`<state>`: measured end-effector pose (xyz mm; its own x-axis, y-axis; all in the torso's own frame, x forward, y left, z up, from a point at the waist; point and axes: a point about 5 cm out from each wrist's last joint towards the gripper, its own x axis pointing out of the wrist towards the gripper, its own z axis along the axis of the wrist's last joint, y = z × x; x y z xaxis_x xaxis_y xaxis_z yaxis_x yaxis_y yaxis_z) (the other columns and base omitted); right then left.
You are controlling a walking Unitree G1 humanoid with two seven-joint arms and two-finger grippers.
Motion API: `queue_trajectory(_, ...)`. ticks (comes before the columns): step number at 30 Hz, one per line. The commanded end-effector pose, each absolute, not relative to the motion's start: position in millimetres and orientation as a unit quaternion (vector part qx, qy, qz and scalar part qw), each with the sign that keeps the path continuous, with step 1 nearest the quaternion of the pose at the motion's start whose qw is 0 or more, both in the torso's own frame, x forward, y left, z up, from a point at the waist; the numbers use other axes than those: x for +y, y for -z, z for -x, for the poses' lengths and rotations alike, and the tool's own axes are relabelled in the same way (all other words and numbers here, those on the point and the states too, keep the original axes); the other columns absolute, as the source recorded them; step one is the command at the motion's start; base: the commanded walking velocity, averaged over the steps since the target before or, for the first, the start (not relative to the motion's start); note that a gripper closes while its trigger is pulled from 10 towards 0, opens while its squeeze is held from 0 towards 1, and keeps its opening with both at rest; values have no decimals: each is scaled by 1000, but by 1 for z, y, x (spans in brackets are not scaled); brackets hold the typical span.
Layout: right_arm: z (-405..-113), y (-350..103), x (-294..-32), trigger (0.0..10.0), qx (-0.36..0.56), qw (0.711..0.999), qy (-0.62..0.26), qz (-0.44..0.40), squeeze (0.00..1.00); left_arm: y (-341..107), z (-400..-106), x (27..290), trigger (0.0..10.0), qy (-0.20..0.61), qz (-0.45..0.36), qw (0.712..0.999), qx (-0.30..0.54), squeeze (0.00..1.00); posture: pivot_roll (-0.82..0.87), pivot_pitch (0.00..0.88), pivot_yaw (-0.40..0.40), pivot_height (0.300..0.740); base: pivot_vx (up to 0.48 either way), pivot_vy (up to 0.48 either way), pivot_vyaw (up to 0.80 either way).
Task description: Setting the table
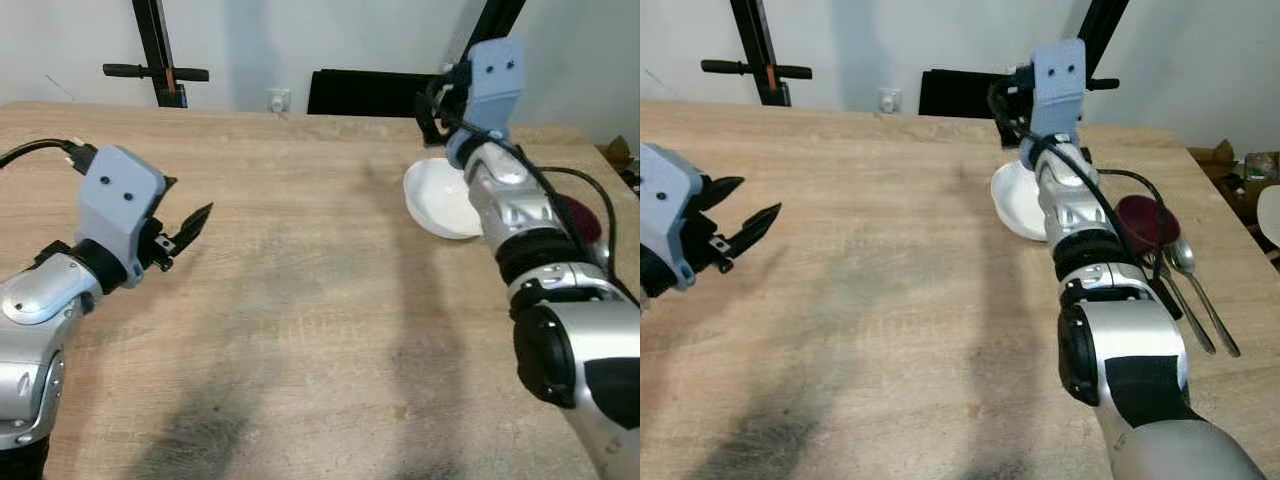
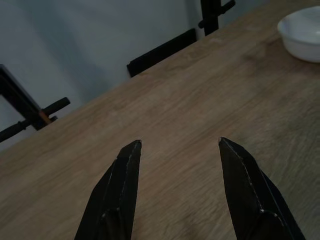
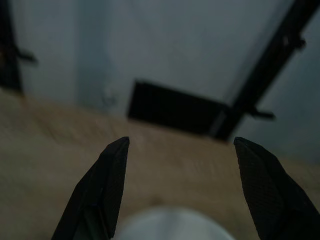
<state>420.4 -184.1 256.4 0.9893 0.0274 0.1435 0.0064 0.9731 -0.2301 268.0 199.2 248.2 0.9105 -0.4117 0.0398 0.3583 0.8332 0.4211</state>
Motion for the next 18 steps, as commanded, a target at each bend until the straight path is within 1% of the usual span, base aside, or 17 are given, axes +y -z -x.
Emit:
queue_trajectory(1, -418, -229, -193, 10000, -16, 992, -3, 124, 0, -246, -265, 195, 10000, 214, -204, 954, -56, 0, 78, 98, -26, 740, 0, 0, 0)
queue_trajectory(4, -417, -223, -189, 10000, -1, 992, -27, 121, 0, -245, -264, 196, 10000, 214, -205, 954, -54, 0, 78, 98, -25, 740, 0, 0, 0)
queue_trajectory(7, -414, -212, -184, 10000, 21, 989, -78, 122, 0, -245, -264, 197, 10000, 215, -206, 953, -49, 0, 69, 103, -17, 740, 0, 0, 0)
queue_trajectory(9, -413, -209, -184, 10000, 26, 988, -82, 129, 0, -244, -264, 198, 10000, 216, -206, 953, -47, 0, 63, 104, -12, 740, 0, 0, 0)
queue_trajectory(13, -408, -185, -183, 10000, 65, 981, -91, 157, 0, -243, -267, 196, 10000, 223, -208, 951, -42, 0, 56, 104, 0, 740, 0, 0, 0)
queue_trajectory(18, -405, -172, -182, 10000, 82, 978, -80, 177, 0, -244, -269, 195, 10000, 225, -208, 951, -42, 0, 59, 104, 8, 740, 0, 0, 0)
